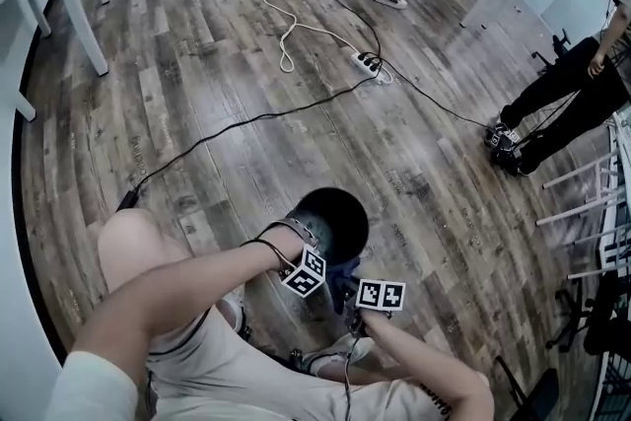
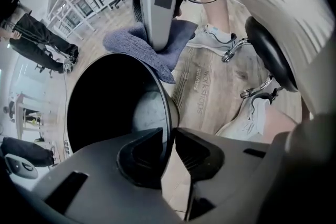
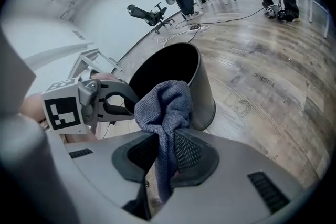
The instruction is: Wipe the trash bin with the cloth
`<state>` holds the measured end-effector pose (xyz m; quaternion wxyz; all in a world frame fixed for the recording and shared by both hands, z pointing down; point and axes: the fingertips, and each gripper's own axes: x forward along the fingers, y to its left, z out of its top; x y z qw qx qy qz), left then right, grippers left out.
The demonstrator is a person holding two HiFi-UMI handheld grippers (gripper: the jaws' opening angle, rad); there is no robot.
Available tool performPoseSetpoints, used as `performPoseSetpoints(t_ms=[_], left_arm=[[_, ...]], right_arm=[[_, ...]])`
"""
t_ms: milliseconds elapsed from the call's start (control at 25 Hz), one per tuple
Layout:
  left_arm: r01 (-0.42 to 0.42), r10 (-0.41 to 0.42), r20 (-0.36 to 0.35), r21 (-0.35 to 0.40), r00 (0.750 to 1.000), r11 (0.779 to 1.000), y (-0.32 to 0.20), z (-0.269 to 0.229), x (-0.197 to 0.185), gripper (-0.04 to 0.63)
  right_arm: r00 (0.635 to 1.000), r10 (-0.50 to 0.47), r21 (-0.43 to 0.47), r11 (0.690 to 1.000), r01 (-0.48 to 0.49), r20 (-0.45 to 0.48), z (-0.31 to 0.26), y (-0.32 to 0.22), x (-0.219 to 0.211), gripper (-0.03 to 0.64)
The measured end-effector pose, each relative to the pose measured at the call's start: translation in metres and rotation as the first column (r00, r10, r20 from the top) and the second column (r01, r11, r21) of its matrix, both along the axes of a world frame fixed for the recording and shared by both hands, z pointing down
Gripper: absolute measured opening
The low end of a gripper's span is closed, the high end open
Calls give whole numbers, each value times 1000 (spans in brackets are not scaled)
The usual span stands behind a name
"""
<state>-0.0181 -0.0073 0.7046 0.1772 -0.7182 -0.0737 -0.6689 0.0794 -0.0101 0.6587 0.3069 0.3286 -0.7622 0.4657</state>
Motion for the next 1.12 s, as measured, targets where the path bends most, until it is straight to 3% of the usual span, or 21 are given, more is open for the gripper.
performPoseSetpoints(t_ms=[240, 400, 560, 840, 1000, 1120], left_arm=[[-12, 12, -2, 12, 1000, 1000, 5, -4, 0, 68], [0, 0, -16, -18, 1000, 1000, 14, -4, 9, 55], [8, -9, -35, -30, 999, 1000, 10, -6, 16, 52], [49, -53, -95, -45, 994, 998, 13, -10, 31, 44], [61, -65, -106, -42, 992, 997, 10, -11, 32, 43], [80, -90, -134, -81, 987, 993, 18, -14, 38, 49]], right_arm=[[997, 38, 38, 999, -35, -68, 40, -14, 4, 64], [988, 62, 54, 997, -55, -139, 87, -17, 14, 64], [987, 64, 61, 997, -56, -146, 129, -25, 16, 64], [980, 121, 10, 993, -121, -158, 194, -33, 24, 64], [967, 238, -68, 967, -245, -95, 215, -35, 28, 64], [956, 244, -100, 960, -262, -164, 207, -24, 47, 64]])
